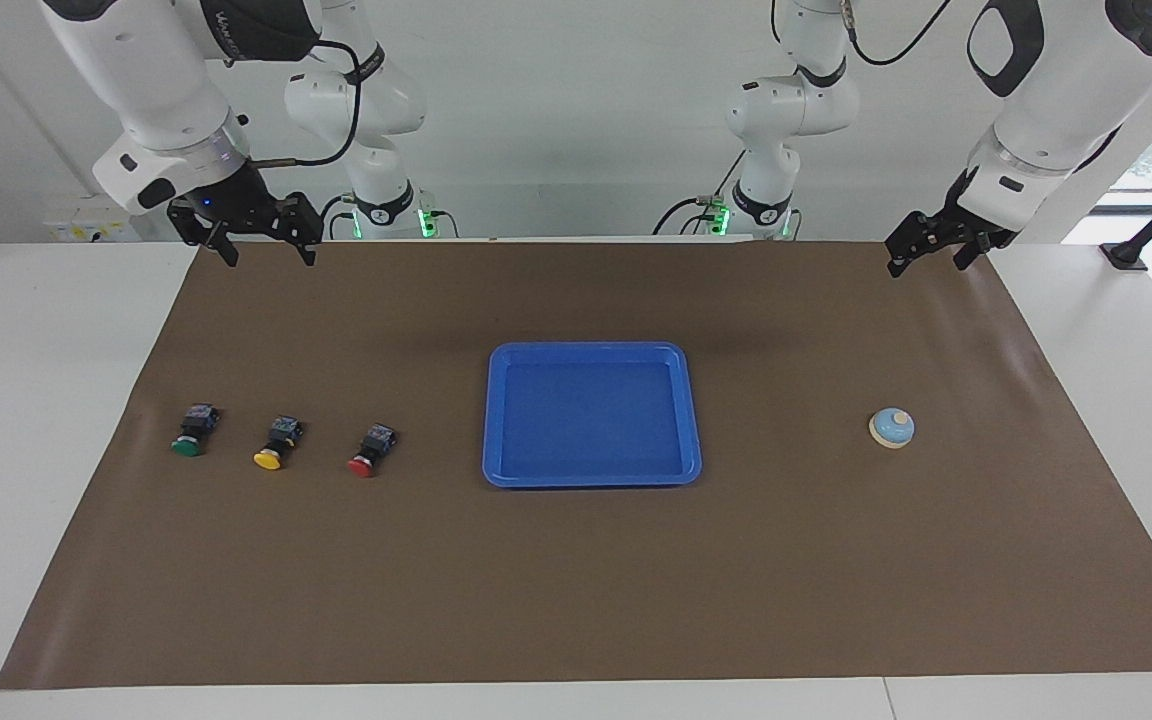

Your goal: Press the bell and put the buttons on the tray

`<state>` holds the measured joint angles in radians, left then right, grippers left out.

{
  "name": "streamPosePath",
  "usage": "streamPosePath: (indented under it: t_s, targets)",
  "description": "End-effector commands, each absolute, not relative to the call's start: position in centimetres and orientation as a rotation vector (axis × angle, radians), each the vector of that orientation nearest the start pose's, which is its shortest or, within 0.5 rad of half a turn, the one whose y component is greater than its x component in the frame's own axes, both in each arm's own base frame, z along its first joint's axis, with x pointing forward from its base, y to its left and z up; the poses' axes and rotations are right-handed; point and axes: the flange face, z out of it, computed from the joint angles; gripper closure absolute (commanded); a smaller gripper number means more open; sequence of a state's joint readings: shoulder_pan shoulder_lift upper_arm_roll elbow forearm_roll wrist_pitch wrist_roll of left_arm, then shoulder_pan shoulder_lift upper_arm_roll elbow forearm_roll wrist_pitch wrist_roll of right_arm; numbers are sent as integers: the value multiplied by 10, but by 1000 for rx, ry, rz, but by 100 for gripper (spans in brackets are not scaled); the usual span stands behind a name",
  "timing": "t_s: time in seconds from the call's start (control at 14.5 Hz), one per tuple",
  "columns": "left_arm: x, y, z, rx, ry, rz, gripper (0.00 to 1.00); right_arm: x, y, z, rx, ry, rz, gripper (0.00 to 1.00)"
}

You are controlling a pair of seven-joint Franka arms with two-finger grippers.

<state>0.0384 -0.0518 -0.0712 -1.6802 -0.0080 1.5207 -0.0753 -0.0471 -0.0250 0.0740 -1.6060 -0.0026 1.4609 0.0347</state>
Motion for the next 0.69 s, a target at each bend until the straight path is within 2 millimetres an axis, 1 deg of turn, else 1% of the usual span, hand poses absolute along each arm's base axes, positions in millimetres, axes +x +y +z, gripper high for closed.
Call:
streamPosePath:
  t_s: [0.0, 0.21, 0.28, 0.48, 0.55, 0.62]
  targets:
    - [529, -18, 603, -3144, -82, 175, 0, 529, 11, 613, -3128, -8, 185, 0]
    - [529, -18, 603, -3144, -82, 175, 0, 528, 11, 613, -3127, -10, 192, 0]
    - [529, -18, 603, -3144, -82, 175, 0, 524, 15, 611, -3125, -25, 233, 0]
    - [529, -18, 603, -3144, -82, 175, 0, 523, 23, 611, -3127, -49, 243, 0]
    - [529, -18, 603, -3144, -82, 175, 0, 524, 23, 612, -3132, -55, 236, 0]
    - [529, -18, 603, -3144, -82, 175, 0, 523, 18, 608, -3127, -41, 241, 0]
